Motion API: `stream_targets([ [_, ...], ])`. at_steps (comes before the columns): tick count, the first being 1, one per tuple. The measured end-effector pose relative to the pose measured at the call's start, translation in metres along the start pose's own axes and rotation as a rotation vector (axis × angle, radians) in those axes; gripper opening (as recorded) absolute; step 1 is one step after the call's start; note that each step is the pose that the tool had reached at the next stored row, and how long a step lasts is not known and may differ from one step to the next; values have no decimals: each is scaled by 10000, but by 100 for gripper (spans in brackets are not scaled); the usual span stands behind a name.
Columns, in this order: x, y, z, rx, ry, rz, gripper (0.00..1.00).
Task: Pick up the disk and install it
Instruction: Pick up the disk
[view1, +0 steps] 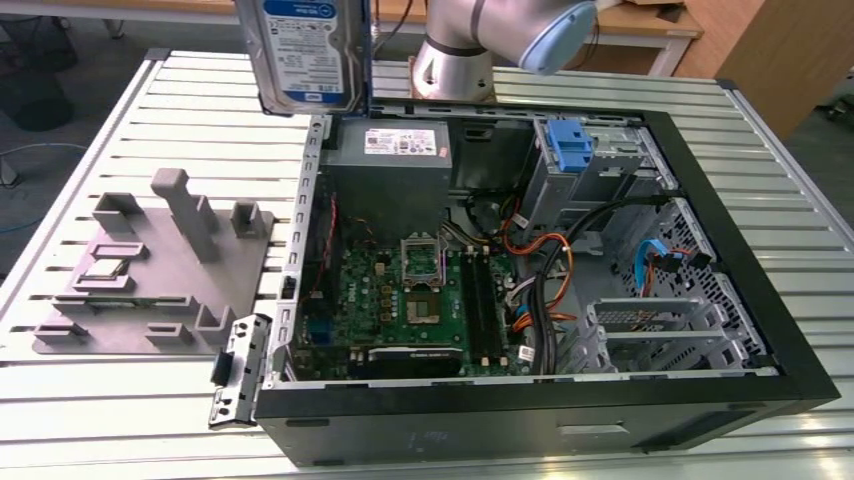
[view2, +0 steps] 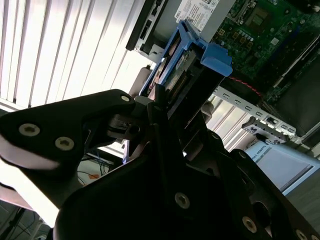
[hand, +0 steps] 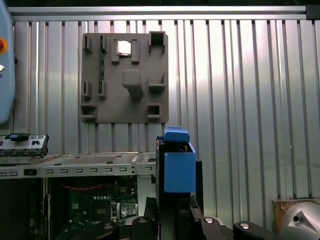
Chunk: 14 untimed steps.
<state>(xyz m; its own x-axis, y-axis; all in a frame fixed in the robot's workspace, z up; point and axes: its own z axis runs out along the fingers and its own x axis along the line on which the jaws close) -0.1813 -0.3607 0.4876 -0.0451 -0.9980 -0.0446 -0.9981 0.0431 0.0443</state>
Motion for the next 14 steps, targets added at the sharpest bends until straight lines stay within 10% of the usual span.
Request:
stream_targets([
  [14,-23,-516,-18,-1,1,0,35],
])
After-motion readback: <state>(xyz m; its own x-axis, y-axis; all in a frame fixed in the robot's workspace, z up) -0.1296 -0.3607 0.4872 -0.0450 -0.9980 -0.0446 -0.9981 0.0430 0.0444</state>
